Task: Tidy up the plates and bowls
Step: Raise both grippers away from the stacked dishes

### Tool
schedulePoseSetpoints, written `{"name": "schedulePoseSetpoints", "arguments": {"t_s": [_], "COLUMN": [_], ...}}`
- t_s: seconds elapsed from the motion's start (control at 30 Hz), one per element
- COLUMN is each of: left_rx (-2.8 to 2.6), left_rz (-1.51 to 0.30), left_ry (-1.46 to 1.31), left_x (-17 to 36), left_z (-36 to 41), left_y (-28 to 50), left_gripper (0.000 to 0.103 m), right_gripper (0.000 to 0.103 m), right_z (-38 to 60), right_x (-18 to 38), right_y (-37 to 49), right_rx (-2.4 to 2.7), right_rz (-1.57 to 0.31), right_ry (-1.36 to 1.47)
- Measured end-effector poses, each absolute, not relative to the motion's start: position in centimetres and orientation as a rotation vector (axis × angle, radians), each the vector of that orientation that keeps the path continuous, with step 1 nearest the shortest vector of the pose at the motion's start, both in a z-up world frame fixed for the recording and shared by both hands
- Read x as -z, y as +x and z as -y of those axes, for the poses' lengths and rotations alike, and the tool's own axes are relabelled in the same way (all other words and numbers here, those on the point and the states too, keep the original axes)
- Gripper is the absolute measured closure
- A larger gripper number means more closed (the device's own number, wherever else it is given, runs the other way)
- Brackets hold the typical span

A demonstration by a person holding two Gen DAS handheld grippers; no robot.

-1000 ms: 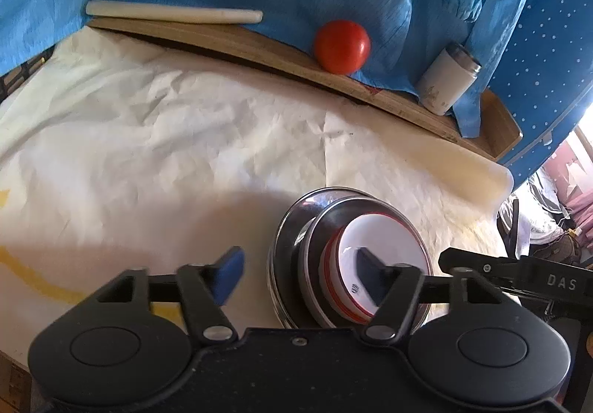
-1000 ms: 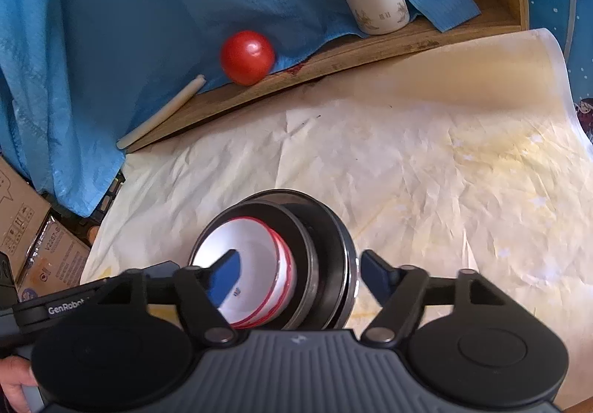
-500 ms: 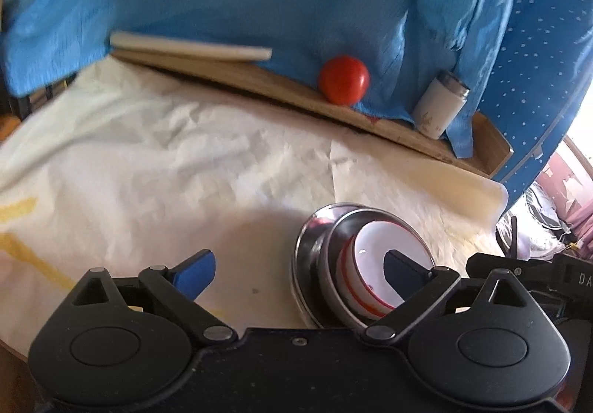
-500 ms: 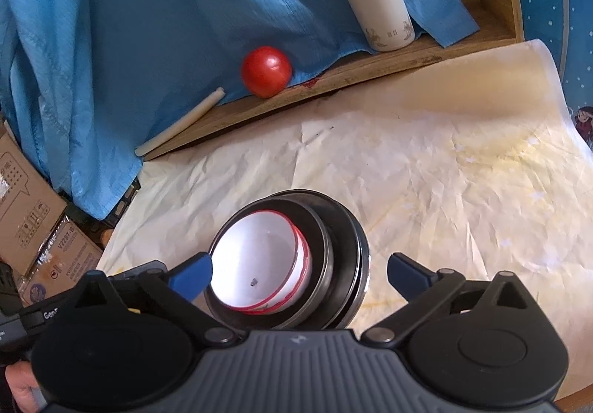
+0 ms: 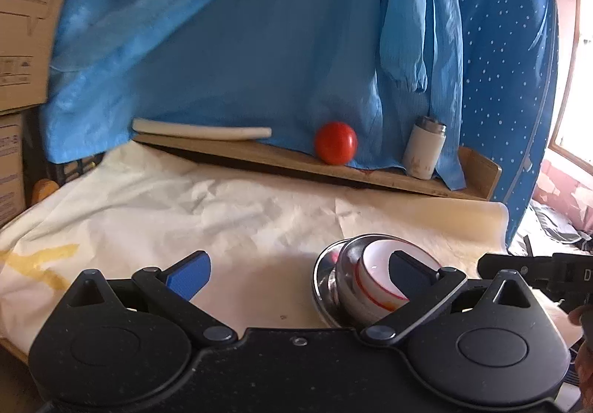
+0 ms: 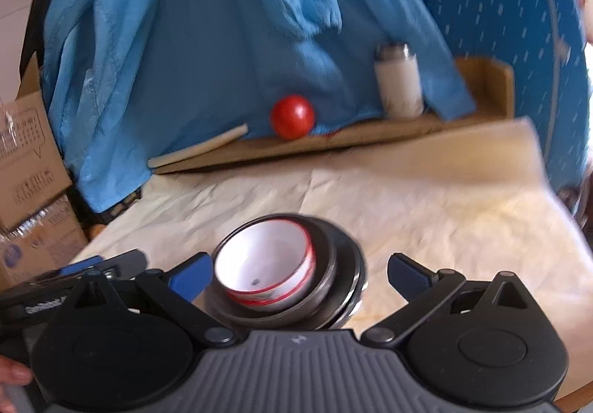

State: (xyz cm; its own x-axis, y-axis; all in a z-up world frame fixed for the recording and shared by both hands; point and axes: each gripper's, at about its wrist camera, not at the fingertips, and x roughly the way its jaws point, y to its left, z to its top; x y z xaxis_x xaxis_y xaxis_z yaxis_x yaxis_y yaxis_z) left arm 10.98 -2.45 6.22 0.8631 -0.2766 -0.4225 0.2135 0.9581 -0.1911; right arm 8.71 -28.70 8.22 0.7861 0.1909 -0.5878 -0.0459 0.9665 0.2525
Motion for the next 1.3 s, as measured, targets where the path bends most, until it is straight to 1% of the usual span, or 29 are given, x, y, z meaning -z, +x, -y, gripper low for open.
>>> {"name": "schedulePoseSetpoints", "arguments": {"t_s": [0.3, 0.57, 0.87, 1.3], "left_rx": [0.196, 0.16, 0.13, 0.12], "left_rz": [-0.305, -0.246, -0.243, -0.228], "left_ry": [-0.088, -0.123, -0.088, -0.064], "left_x": [-3.5, -2.1, -1.0, 0.7], "left_z": [2.8, 2.2, 1.9, 2.1], "left_y": [7.1, 5.5, 4.0, 2.1], "left_gripper": [0.001, 0.001, 0.001, 0.001], "right_gripper": [0.0, 0.0, 0.0, 0.0], "right_z": [26.7, 25.9, 25.0, 24.4], "right_x": [-6.7, -5.6, -4.2, -2.1], "right_y": [4.2, 1.2, -1.1, -2.4], "right_rx": [-0.062, -0.004, 0.109, 0.1], "right_rz": [-0.45, -0.299, -0.218, -0.239], "right_ry": [0.101, 0.095, 0.039, 0.03]}}
